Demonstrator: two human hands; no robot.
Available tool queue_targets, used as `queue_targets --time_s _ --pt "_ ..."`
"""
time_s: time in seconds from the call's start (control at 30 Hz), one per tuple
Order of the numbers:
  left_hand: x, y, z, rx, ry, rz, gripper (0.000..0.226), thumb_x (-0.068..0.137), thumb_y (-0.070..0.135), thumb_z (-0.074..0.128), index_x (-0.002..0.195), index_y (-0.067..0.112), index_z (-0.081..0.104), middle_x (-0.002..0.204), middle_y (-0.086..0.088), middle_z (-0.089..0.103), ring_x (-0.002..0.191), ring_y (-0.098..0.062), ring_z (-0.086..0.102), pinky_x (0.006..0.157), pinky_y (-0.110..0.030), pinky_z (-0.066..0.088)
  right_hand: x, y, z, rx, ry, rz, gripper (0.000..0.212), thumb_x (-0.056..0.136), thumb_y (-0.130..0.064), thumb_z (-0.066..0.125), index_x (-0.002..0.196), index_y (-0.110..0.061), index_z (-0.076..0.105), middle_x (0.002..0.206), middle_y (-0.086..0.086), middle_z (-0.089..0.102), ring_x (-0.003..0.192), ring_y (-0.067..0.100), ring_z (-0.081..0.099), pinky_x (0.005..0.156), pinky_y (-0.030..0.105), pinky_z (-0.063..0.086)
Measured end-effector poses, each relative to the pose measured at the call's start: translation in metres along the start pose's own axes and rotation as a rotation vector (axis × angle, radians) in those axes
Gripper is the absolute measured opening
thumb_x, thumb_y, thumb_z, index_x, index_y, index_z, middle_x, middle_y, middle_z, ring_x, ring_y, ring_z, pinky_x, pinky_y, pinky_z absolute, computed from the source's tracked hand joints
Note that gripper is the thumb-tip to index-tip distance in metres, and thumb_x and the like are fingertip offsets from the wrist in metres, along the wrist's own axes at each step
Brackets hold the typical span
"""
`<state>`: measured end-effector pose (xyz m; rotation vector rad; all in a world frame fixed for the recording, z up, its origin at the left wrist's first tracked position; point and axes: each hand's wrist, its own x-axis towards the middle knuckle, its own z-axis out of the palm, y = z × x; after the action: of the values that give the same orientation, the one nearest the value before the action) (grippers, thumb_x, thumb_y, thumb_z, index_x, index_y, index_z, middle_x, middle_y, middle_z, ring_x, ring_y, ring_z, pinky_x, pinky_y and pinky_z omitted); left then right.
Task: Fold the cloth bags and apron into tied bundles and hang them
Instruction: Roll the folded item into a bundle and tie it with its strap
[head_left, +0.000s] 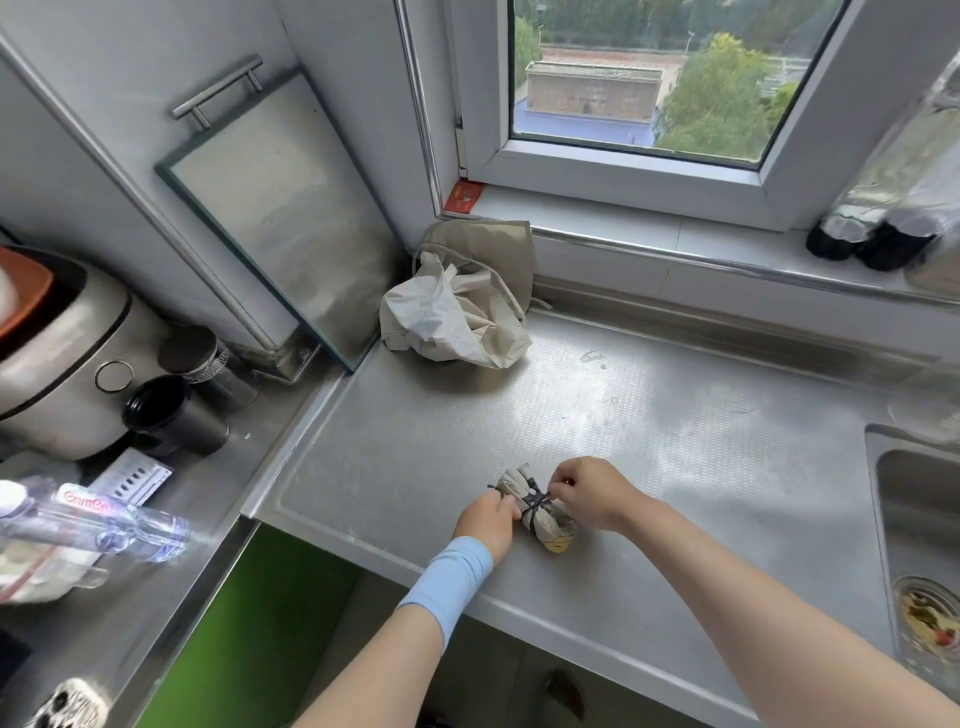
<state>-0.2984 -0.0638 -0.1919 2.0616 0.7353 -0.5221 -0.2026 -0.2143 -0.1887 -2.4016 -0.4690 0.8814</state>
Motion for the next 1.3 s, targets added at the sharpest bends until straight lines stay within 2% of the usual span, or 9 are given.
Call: queue_targets --time_s 0.3,0.47,0.57,0.7,0.8,0.9,1.03,1.17,1.3 --pt "-0.007 -0.004 -0.008 0.311 -0.112 0.184 0.026 0.095 0.029 0.051 0.077 0.010 0.052 0.093 -0.017 0.057 0.094 -0.034 0.055 0.070 -0.027 0.035 0.013 0.001 -0.003 -0.166 0.006 -0.013 0.009 0.086 -0.026 0.066 0.087 -0.025 0.075 0.088 -0.006 0.072 0.086 0.014 0.063 0.073 0.028 0.050" --pt "-0.011 -0.018 -0.012 0.691 0.176 0.575 0.025 0.090 0.040 0.052 0.081 0.024 0.069 0.138 0.009 0.038 0.128 -0.020 0.029 0.109 -0.036 0.025 0.015 -0.004 0.002 -0.315 0.074 -0.082 0.014 0.086 -0.032 0.061 0.089 -0.029 0.075 0.097 -0.004 0.067 0.095 0.020 0.061 0.080 0.033 0.048" --pt "-0.004 -0.018 -0.012 0.703 0.075 0.722 0.026 0.091 0.036 0.053 0.076 0.021 0.068 0.156 0.007 0.022 0.146 -0.021 0.007 0.117 -0.040 0.015 0.016 -0.005 0.000 -0.466 0.126 -0.126 0.018 0.087 -0.039 0.058 0.092 -0.035 0.074 0.108 -0.005 0.060 0.108 0.022 0.048 0.093 0.038 0.036" --pt "0.004 -0.012 -0.003 0.686 -0.017 0.639 0.028 0.093 0.034 0.053 0.084 0.015 0.072 0.158 0.009 0.017 0.148 -0.015 0.005 0.115 -0.039 0.027 0.010 -0.004 0.005 -0.535 0.249 -0.158 0.023 0.083 -0.038 0.064 0.103 -0.035 0.073 0.126 -0.003 0.055 0.119 0.024 0.044 0.100 0.039 0.032" --pt "0.002 -0.014 0.007 0.580 0.062 0.581 0.025 0.090 0.038 0.059 0.081 0.020 0.074 0.153 0.013 0.021 0.143 -0.011 0.016 0.105 -0.036 0.040 -0.010 -0.012 0.004 -0.450 0.429 -0.075 0.017 0.081 -0.028 0.064 0.098 -0.023 0.066 0.109 0.002 0.056 0.100 0.025 0.055 0.078 0.033 0.042" --pt "-0.004 -0.009 0.015 0.443 0.108 0.470 0.016 0.087 0.038 0.062 0.088 0.026 0.073 0.150 0.013 0.023 0.134 -0.011 0.034 0.104 -0.029 0.039 -0.035 -0.024 0.006 -0.340 0.294 0.169 0.027 0.088 -0.038 0.049 0.068 -0.020 0.049 0.093 0.005 0.066 0.089 0.028 0.065 0.068 0.029 0.046" --pt "-0.012 0.004 0.025 0.318 0.123 0.313 0.020 0.086 0.039 0.062 0.102 0.032 0.069 0.147 0.010 0.023 0.122 -0.015 0.048 0.106 -0.030 0.039 -0.049 -0.023 0.021 -0.021 0.057 0.368 0.040 0.085 -0.049 0.041 0.066 -0.017 0.056 0.080 0.006 0.072 0.076 0.027 0.069 0.075 0.032 0.056" --pt "-0.016 0.008 0.031 0.173 0.146 0.189 0.053 0.082 0.033 0.063 0.133 0.031 0.048 0.141 0.006 0.027 0.108 -0.021 0.060 0.102 -0.032 0.044 -0.044 -0.022 0.030 0.271 0.088 0.389 0.035 0.083 -0.046 0.051 0.067 -0.017 0.063 0.063 0.000 0.068 0.061 0.024 0.068 0.059 0.029 0.053" --pt "-0.017 0.003 0.032 0.328 0.109 0.267 0.020 0.085 0.046 0.060 0.099 0.034 0.069 0.145 0.013 0.022 0.133 -0.014 0.034 0.103 -0.029 0.040 -0.040 -0.013 0.031 0.214 0.225 0.397 0.026 0.082 -0.036 0.066 0.068 -0.015 0.062 0.060 -0.003 0.058 0.055 0.015 0.054 0.045 0.023 0.034"
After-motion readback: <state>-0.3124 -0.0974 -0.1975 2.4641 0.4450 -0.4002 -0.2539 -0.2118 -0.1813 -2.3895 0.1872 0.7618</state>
